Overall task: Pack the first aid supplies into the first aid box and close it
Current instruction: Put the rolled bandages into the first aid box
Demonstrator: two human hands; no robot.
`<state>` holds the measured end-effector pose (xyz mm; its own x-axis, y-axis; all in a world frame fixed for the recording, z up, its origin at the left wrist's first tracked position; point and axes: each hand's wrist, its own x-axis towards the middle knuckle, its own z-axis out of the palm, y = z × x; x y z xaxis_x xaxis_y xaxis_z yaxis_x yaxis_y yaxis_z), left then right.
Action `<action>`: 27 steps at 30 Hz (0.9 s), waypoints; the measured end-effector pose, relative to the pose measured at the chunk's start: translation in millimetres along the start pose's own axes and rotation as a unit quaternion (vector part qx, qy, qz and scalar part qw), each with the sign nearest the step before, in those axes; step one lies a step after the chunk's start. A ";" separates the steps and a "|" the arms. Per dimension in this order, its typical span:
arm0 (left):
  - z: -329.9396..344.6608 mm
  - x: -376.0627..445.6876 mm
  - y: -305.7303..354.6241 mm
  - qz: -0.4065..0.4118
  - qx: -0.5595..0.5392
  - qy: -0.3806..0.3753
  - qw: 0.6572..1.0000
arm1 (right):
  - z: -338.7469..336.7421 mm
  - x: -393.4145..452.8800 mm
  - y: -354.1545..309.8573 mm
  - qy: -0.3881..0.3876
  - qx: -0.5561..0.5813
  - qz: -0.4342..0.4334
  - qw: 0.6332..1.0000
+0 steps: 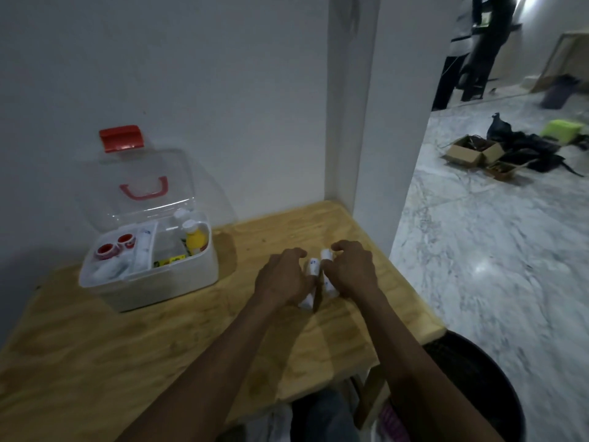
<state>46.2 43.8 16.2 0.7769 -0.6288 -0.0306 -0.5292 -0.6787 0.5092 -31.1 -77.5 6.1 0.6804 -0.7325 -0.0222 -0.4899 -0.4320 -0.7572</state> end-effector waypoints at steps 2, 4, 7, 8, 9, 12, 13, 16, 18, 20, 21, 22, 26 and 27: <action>-0.2 4.2 2.3 -0.008 0.019 -0.011 1.000 | -2.0 3.5 1.1 -0.015 -0.013 -0.010 1.000; -1.0 6.6 4.2 -0.007 0.024 -0.018 1.000 | -4.3 6.4 0.2 -0.027 -0.036 -0.025 0.999; -3.7 9.8 8.0 -0.005 0.030 -0.043 0.999 | -4.5 10.7 -1.8 -0.053 -0.069 -0.042 0.995; -3.9 11.3 9.9 -0.003 0.044 -0.048 0.998 | -4.2 12.2 -2.4 -0.065 -0.079 -0.047 0.994; -4.2 12.4 12.1 0.002 0.065 -0.051 0.997 | -4.5 13.3 -3.2 -0.074 -0.088 -0.051 0.992; -5.8 12.6 18.0 0.016 0.128 -0.072 0.989 | -7.6 15.2 -4.6 -0.089 -0.091 -0.058 0.990; -7.6 11.9 18.6 0.020 0.136 -0.078 0.987 | -9.0 14.4 -4.6 -0.090 -0.077 -0.060 0.991; -15.9 5.5 14.6 0.024 0.101 -0.065 0.992 | -11.6 9.1 -3.3 -0.065 -0.007 -0.062 0.996; -21.5 -1.5 7.2 0.031 0.058 -0.021 0.998 | -13.4 3.2 -4.9 -0.034 0.038 -0.071 0.996; -30.5 -11.7 -1.3 0.038 0.007 0.032 0.999 | -14.1 -4.6 -12.3 -0.015 0.084 -0.082 0.993; -36.1 -17.9 -5.5 0.044 -0.025 0.058 0.997 | -14.2 -8.9 -18.2 -0.008 0.105 -0.090 0.990; -42.5 -24.6 -9.4 0.050 -0.053 0.084 0.994 | -13.6 -13.0 -24.7 0.000 0.125 -0.101 0.987; -74.7 -53.9 -23.2 0.074 -0.114 0.189 0.973 | -4.6 -26.4 -59.4 0.025 0.189 -0.142 0.971; -84.0 -61.2 -26.2 0.073 -0.131 0.208 0.966 | -1.2 -29.1 -68.8 0.028 0.201 -0.155 0.967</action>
<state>41.2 131.9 77.0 0.7995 -0.4660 0.3790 -0.5810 -0.4401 0.6846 -17.8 -27.1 59.6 0.7249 -0.6324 0.2731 -0.0076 -0.4038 -0.9148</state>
